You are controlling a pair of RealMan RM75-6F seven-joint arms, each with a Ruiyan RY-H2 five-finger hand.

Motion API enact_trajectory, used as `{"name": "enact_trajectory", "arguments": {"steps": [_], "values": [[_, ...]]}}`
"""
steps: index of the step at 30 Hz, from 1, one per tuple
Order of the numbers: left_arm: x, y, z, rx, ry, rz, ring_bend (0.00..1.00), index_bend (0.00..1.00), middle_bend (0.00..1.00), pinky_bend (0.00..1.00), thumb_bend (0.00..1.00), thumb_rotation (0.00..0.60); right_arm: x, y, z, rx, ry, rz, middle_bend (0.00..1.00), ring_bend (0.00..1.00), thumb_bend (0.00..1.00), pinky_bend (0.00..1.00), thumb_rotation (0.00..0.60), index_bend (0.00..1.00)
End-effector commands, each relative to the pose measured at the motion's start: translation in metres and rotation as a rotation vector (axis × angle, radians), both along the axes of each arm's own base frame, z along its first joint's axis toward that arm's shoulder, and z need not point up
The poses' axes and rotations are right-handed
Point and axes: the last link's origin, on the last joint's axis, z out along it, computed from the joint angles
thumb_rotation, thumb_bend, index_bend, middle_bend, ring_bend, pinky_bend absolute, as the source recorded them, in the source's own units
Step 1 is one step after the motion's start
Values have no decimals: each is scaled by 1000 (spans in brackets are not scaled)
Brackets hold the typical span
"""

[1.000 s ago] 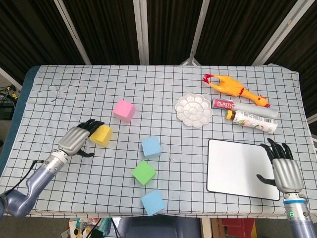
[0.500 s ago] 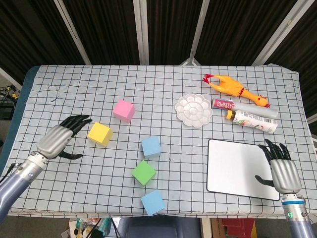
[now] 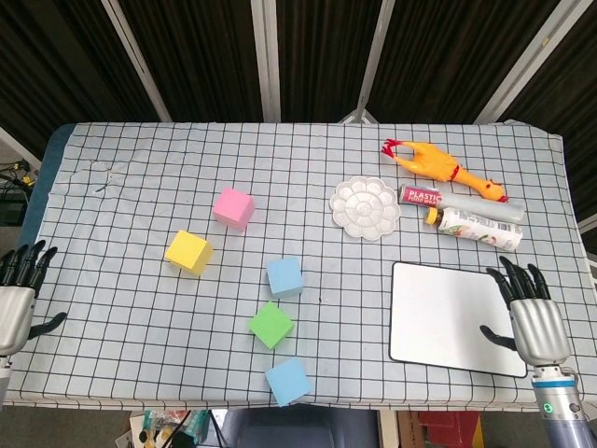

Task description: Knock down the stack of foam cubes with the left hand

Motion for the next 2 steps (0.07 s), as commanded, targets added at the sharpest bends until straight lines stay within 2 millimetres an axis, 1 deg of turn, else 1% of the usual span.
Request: {"name": "enact_trajectory", "arguments": {"steps": [1, 2], "values": [[0, -3, -2, 26, 10, -27, 0, 48, 0, 64, 76, 600, 0, 3, 2, -8, -5, 8, 66, 129, 28, 61, 600, 182], [1, -4, -4, 24, 3, -35, 0, 48, 0, 64, 76, 600, 1, 3, 3, -10, -8, 8, 67, 129, 28, 61, 600, 182]]}}
